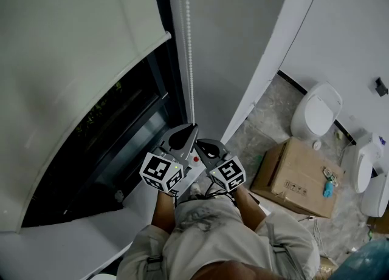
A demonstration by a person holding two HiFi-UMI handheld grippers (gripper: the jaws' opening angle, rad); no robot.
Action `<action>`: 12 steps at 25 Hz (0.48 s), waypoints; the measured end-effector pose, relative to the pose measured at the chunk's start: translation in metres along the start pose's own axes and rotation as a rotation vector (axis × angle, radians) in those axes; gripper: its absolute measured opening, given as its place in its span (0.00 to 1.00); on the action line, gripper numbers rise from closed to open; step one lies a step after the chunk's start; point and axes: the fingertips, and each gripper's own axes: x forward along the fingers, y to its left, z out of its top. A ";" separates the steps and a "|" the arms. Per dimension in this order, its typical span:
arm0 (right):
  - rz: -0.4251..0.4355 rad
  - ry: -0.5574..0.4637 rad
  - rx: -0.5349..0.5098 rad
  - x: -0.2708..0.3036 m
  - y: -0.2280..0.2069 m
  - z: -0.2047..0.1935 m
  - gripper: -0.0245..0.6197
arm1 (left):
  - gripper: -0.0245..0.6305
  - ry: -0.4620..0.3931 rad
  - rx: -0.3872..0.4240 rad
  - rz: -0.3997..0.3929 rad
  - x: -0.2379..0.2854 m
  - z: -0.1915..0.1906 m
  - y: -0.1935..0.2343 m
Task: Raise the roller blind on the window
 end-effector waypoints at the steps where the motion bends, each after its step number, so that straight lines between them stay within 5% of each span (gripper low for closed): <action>1: -0.001 0.007 0.002 -0.001 0.000 -0.003 0.05 | 0.05 0.002 -0.003 -0.001 0.000 -0.002 0.000; 12: -0.014 0.021 -0.006 -0.006 0.003 -0.008 0.06 | 0.05 0.000 -0.019 -0.004 -0.002 -0.009 -0.005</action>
